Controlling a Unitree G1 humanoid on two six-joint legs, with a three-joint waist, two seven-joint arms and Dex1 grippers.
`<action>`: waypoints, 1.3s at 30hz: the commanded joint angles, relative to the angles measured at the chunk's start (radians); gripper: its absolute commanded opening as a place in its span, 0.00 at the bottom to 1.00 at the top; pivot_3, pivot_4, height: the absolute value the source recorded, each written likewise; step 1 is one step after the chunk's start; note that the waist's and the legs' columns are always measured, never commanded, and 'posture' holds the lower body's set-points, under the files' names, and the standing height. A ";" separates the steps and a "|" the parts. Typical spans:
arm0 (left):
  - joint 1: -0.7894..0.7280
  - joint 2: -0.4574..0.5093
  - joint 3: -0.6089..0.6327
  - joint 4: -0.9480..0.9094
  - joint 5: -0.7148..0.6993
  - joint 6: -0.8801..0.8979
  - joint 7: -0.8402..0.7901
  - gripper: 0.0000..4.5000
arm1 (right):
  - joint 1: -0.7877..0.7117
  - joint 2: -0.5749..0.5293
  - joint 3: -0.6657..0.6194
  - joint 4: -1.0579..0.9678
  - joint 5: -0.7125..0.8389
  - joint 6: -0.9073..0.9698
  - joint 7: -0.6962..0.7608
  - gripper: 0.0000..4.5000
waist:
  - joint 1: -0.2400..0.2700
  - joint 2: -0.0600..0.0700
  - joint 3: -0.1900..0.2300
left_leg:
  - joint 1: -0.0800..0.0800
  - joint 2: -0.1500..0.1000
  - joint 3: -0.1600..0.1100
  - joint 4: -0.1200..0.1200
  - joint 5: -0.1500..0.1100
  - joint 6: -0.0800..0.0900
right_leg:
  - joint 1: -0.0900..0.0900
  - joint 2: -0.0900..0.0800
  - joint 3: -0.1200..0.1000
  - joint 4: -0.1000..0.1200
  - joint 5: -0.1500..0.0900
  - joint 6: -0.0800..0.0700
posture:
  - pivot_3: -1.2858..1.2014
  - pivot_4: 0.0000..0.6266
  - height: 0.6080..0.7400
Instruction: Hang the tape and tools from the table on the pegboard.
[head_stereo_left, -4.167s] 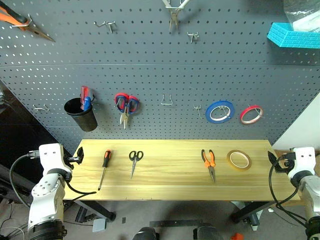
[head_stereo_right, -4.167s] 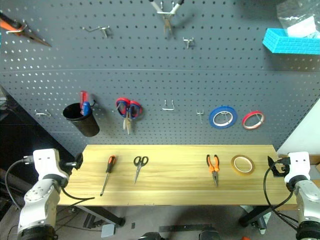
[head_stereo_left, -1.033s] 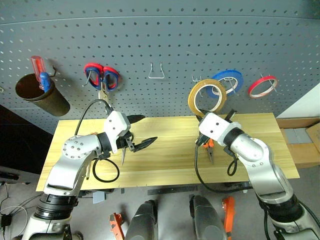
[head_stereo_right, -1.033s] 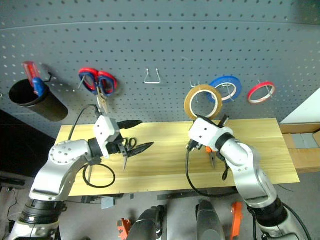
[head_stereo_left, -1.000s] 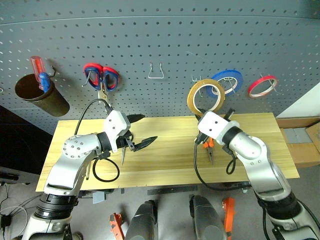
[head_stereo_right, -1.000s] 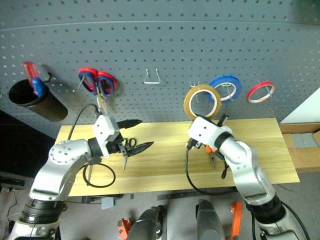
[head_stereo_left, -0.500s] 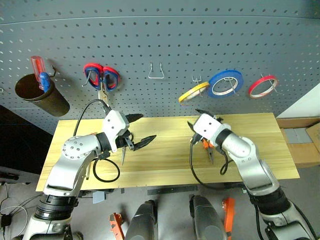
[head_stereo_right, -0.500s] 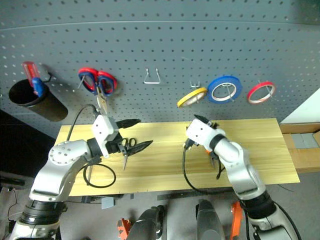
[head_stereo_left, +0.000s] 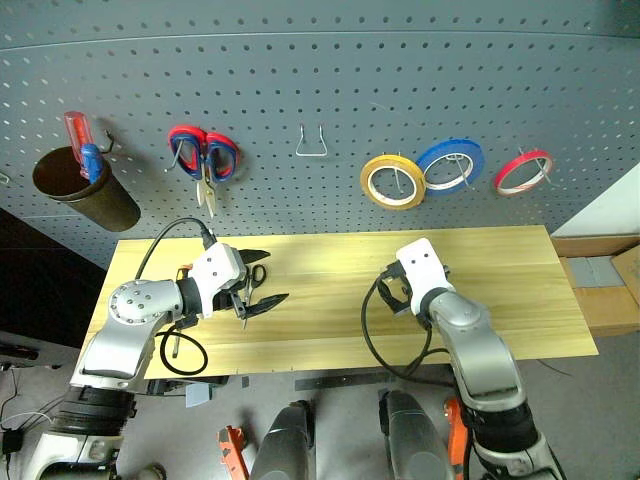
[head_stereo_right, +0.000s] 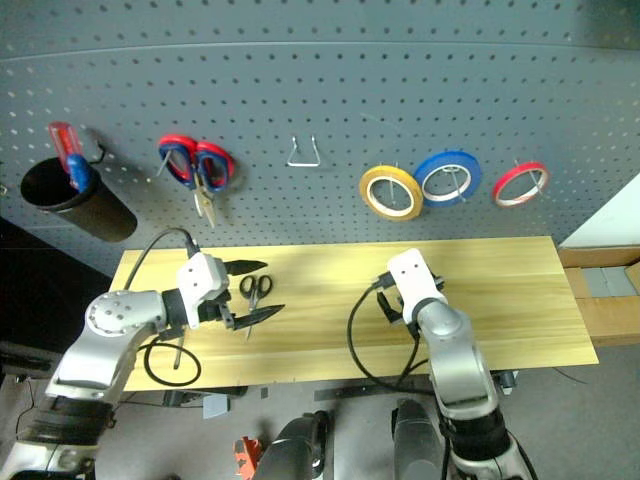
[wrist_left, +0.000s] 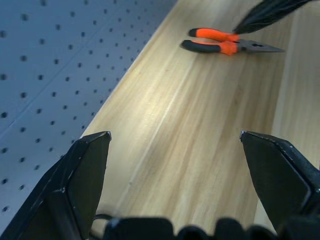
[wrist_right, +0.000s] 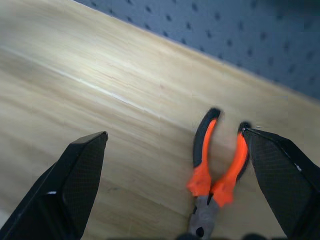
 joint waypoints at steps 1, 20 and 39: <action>-0.020 -0.012 -0.019 -0.005 0.009 -0.025 -0.011 0.99 | -0.049 0.003 -0.078 0.125 0.039 -0.009 -0.051 0.99 | 0.000 0.000 0.000 | 0.000 0.000 0.001 0.000 0.000 0.000 | -0.001 -0.001 0.000 0.001 0.000 0.000 | 0.46 0.49 1.00; -0.018 -0.033 -0.009 0.000 0.016 -0.046 0.022 0.99 | -0.236 -0.011 -0.175 0.623 0.189 -0.191 -0.155 0.99 | -0.030 0.000 0.000 | 0.000 0.000 0.003 0.000 0.000 0.000 | -0.003 -0.001 0.001 0.003 0.000 0.000 | 0.47 0.49 1.00; 0.040 -0.059 0.050 -0.021 -0.026 -0.012 0.095 0.99 | -0.188 -0.035 -0.124 0.587 0.224 -0.183 -0.170 0.58 | -0.029 -0.001 -0.001 | 0.000 0.001 0.002 0.001 0.000 0.000 | -0.003 -0.001 0.001 0.003 0.000 0.000 | 0.47 0.48 1.00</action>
